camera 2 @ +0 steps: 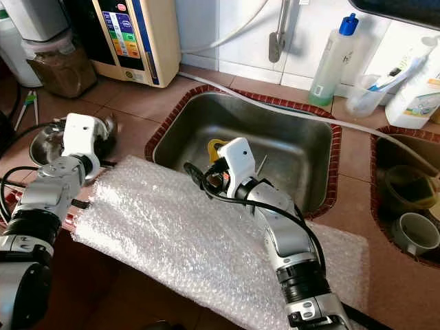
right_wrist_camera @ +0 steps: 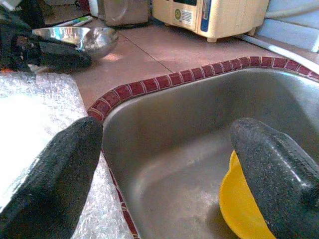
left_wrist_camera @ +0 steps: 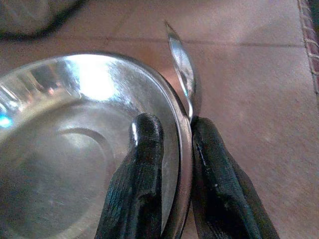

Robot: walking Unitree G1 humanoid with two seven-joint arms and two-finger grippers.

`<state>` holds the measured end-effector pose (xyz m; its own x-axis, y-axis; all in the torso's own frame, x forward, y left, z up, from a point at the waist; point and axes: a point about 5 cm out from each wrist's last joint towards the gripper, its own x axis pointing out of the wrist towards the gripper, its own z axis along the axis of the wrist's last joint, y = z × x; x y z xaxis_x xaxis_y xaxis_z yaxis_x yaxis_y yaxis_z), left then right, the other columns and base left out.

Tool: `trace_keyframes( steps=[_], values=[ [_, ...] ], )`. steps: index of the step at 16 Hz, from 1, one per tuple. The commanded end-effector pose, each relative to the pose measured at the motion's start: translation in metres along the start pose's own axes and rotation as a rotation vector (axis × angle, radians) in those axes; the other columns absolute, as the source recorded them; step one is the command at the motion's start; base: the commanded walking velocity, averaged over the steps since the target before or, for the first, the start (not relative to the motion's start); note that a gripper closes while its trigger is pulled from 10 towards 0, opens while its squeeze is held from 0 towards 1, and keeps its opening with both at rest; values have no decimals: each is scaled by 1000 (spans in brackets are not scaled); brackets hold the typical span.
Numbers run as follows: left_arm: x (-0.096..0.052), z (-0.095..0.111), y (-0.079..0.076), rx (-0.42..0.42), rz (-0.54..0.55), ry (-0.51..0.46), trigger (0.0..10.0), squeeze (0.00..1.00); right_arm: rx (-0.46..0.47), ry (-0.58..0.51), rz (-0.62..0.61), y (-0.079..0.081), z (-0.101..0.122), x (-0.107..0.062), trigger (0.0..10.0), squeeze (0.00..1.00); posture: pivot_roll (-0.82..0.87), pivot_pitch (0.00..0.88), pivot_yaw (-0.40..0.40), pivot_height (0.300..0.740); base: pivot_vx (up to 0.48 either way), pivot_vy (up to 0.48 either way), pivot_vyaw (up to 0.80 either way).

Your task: Kitchen organization

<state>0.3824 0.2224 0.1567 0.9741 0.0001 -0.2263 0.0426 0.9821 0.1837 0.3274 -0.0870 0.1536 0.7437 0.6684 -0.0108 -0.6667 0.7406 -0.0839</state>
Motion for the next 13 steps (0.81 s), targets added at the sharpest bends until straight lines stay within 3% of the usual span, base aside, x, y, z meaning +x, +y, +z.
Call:
trace_keyframes(
  steps=[1,3,5,6,8,10,11,12,13],
  values=[
    [0,8,9,13,37,-35,0,0,-5,-4,-12,-2,1,1,10000,0,-21,102,45,740,0,0,0],
    [-1,15,14,62,97,-85,0,0,-4,-3,-16,-2,1,1,10000,0,-21,103,45,740,0,0,0],
    [-2,15,15,53,114,-100,0,0,-4,-2,-18,-2,1,1,10000,0,-23,104,42,740,0,0,0],
    [-1,14,14,74,97,-96,1216,0,-5,0,-18,-2,0,1,10000,0,-22,104,40,740,0,0,0],
    [-1,9,9,60,65,-80,1216,0,-8,4,-18,-3,0,1,10000,0,-24,103,40,740,0,0,0],
    [-1,10,3,57,26,-116,2863,0,-9,6,-23,-4,0,0,10000,0,-24,103,39,740,0,0,0],
    [-1,11,1,60,11,-124,2863,0,-9,6,-24,-4,0,0,10000,0,-24,103,39,740,0,0,0],
    [-1,11,-5,77,-27,-131,5294,0,-9,7,-25,-4,-1,0,10000,0,-24,103,38,740,0,0,0],
    [0,9,-11,106,-65,-137,10000,0,-10,9,-27,-4,-1,0,10000,0,-26,102,39,740,0,0,0]
  ],
)
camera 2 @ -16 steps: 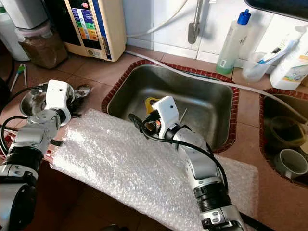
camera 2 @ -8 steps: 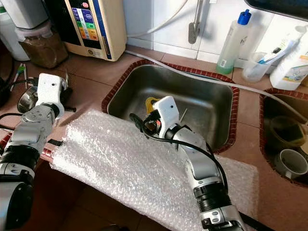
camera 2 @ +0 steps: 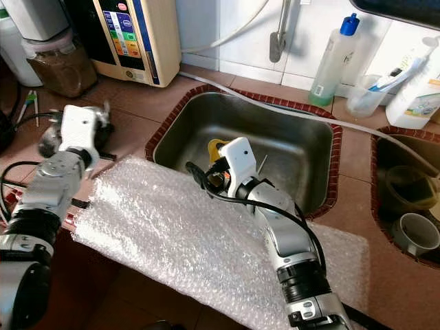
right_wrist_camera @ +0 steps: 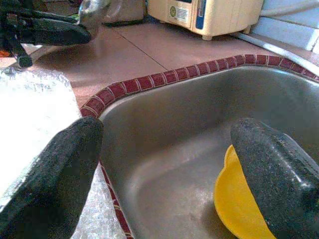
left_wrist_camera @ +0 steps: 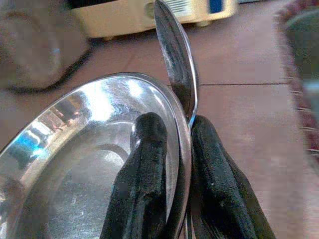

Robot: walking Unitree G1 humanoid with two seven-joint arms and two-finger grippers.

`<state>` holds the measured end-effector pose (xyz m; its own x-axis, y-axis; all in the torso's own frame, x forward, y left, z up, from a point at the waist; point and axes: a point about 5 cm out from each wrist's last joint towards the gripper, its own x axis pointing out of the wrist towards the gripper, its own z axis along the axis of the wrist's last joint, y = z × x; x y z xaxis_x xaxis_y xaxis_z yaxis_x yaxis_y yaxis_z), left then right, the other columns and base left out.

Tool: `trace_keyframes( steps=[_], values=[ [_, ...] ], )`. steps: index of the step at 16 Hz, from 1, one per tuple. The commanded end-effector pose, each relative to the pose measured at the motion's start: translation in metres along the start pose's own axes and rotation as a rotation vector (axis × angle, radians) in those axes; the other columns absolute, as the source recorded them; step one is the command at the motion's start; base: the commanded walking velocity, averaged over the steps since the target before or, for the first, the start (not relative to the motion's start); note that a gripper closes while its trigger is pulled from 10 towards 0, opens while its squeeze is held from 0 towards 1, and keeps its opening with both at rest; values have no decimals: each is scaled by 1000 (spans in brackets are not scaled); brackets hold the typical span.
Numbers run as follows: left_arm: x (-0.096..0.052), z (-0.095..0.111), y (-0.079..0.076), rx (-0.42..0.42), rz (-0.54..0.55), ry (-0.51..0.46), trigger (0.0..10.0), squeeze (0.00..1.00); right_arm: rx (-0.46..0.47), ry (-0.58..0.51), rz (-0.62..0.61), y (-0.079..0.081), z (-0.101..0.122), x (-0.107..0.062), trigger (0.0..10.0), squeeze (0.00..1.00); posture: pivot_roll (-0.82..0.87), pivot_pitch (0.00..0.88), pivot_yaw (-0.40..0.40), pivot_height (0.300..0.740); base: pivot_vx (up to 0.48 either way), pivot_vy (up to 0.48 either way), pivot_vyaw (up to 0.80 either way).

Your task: Kitchen organization

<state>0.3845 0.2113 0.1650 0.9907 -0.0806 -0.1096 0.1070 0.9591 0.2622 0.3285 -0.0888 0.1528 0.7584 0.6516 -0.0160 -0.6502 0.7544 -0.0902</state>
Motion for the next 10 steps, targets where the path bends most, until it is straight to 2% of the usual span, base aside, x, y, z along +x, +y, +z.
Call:
trace_keyframes(
  steps=[1,2,6,7,8,10],
  values=[
    [-1,-5,-7,28,-39,11,10000,0,-4,4,-7,-2,-1,1,10000,0,-27,103,39,740,0,0,0],
    [-1,-10,-10,14,-53,30,10000,1000,-5,5,-8,-2,-1,1,10000,0,-29,103,40,740,0,0,0],
    [-3,-21,-13,46,-80,61,10000,1000,-7,13,-15,-3,-2,-1,10000,0,-29,104,42,740,0,0,0],
    [-5,-23,-8,82,-65,67,10000,1000,-7,15,-16,-4,-3,-1,10000,0,-26,101,43,740,0,0,0],
    [-5,-23,-8,82,-65,67,10000,1000,-7,15,-16,-4,-3,-1,10000,0,-26,101,43,740,0,0,0],
    [-5,-18,5,163,16,42,10000,1000,-6,14,-13,-3,-2,0,10000,0,-21,98,43,740,0,0,0]
  ],
)
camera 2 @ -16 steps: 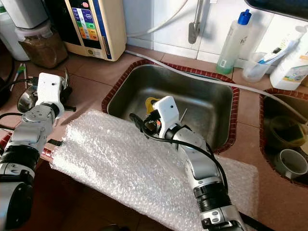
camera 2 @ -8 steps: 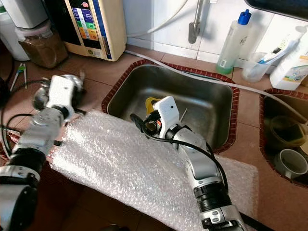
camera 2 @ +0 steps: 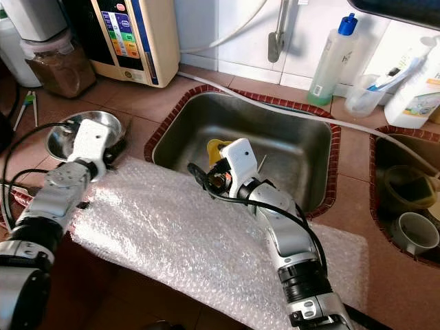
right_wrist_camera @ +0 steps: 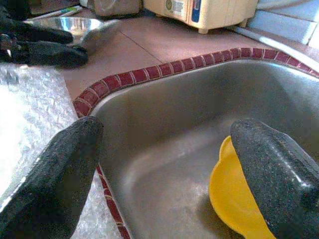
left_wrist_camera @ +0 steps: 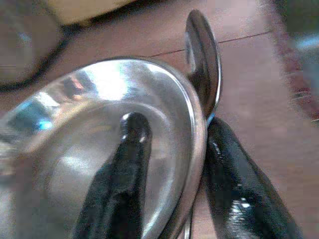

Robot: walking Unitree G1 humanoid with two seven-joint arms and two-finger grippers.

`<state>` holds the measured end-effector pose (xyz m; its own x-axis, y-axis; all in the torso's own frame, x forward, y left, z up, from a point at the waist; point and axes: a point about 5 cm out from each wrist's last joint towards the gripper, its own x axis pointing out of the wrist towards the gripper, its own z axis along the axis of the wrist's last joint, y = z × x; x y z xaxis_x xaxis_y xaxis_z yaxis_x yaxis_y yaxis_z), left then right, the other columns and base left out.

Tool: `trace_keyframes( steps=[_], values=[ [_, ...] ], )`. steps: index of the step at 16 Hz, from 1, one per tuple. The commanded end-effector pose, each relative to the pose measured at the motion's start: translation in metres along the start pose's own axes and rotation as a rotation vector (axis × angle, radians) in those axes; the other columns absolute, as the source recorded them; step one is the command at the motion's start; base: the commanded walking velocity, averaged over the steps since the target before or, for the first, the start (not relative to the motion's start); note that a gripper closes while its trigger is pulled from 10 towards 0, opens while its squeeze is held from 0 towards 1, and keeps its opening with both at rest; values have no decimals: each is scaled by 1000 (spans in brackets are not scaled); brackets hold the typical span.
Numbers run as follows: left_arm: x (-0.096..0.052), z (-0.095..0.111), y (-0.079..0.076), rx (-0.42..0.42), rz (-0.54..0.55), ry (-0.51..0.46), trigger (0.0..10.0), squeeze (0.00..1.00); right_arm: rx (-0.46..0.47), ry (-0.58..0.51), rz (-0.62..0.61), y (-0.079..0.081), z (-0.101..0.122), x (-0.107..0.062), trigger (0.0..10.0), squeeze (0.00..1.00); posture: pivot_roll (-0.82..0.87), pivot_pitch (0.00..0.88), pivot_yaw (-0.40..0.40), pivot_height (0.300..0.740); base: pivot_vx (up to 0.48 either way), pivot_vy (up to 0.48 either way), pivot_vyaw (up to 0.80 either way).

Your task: Kitchen organization

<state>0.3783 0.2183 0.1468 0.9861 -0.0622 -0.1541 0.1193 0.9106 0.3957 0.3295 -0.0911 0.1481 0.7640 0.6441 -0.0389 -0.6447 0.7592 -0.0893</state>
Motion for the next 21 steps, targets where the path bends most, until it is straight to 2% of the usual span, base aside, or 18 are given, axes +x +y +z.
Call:
trace_keyframes(
  steps=[1,2,6,8,9,11,14,16,18,19,21],
  values=[
    [-1,1,10,44,54,-6,10000,1000,-7,-10,-3,-1,3,2,10000,0,-20,96,44,740,0,0,0],
    [-2,-5,16,55,88,32,10000,1000,-7,-11,-1,0,3,3,10000,0,-20,95,44,740,0,0,0],
    [-5,-14,26,74,155,73,10000,1000,-8,-9,-4,-1,2,2,10000,0,-22,97,42,740,0,0,0],
    [-3,-8,20,50,129,25,10000,0,-6,-8,-4,0,2,2,10000,0,-20,100,40,740,0,0,0],
    [-1,-4,14,17,106,3,10000,0,-4,-8,-3,0,1,1,10000,0,-20,103,39,740,0,0,0],
    [1,6,8,15,86,-60,10000,0,-4,-8,-3,1,1,2,10000,0,-21,103,39,740,0,0,0],
    [3,21,5,0,111,-136,10000,0,-6,-6,-9,-1,1,1,10000,0,-29,104,40,740,0,0,0],
    [4,21,4,4,116,-131,10000,0,-6,-5,-10,-2,1,0,10000,0,-31,104,41,740,0,0,0],
    [4,22,-1,-28,90,-142,10000,0,-6,-5,-12,-1,1,0,10000,0,-29,104,42,740,0,0,0],
    [4,20,-5,-54,54,-133,0,0,-6,-5,-12,-1,1,1,10000,0,-29,104,42,740,0,0,0],
    [4,18,-7,-51,43,-125,0,0,-6,-5,-14,-1,2,1,10000,0,-30,105,42,740,0,0,0]
  ],
)
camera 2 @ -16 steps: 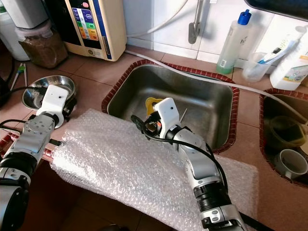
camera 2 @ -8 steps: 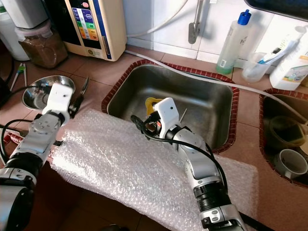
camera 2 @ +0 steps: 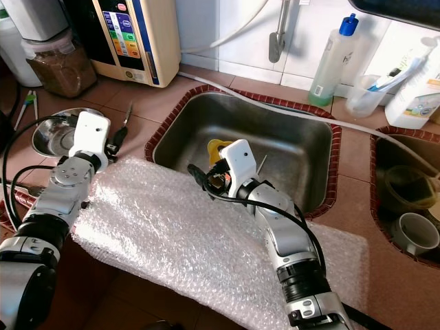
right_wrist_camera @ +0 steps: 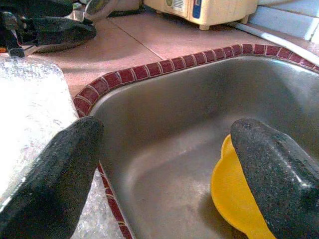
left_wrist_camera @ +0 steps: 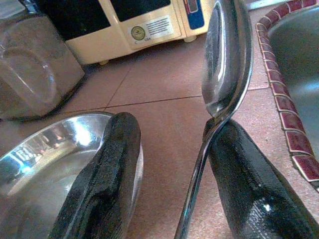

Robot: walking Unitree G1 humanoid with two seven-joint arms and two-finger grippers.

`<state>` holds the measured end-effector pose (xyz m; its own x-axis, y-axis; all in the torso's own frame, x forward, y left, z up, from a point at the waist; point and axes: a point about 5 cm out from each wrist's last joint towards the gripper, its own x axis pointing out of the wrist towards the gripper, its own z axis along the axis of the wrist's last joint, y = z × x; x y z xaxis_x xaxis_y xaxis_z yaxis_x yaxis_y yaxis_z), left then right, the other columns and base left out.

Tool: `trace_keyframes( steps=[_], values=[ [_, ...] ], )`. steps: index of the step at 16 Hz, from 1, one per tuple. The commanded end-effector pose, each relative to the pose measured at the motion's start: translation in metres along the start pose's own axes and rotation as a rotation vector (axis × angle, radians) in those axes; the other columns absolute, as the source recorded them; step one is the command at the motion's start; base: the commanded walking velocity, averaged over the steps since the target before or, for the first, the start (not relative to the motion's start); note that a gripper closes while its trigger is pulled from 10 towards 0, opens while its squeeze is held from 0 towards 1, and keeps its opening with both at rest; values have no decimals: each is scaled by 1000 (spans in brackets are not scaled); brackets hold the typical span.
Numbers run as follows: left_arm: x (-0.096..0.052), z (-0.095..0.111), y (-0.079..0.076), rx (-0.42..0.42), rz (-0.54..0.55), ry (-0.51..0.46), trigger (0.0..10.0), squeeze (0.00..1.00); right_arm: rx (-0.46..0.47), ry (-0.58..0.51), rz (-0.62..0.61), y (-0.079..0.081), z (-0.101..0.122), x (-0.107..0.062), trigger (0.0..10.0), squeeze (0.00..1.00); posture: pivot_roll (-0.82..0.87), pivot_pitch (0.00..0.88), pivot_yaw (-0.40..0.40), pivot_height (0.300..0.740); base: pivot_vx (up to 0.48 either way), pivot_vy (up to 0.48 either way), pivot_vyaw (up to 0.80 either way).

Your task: Kitchen organization

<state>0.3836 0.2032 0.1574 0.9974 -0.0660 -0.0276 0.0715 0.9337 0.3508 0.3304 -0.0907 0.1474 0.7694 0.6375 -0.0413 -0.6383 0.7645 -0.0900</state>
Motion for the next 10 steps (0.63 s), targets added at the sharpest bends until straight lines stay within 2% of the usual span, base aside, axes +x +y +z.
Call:
trace_keyframes(
  steps=[1,10],
  values=[
    [0,2,2,0,0,-7,0,0,-6,-8,-7,-2,3,1,10000,0,-29,105,42,740,0,0,0],
    [2,10,2,-40,-14,-40,0,0,-4,-11,-19,-3,3,1,10000,0,-26,105,46,740,0,0,0]
  ],
)
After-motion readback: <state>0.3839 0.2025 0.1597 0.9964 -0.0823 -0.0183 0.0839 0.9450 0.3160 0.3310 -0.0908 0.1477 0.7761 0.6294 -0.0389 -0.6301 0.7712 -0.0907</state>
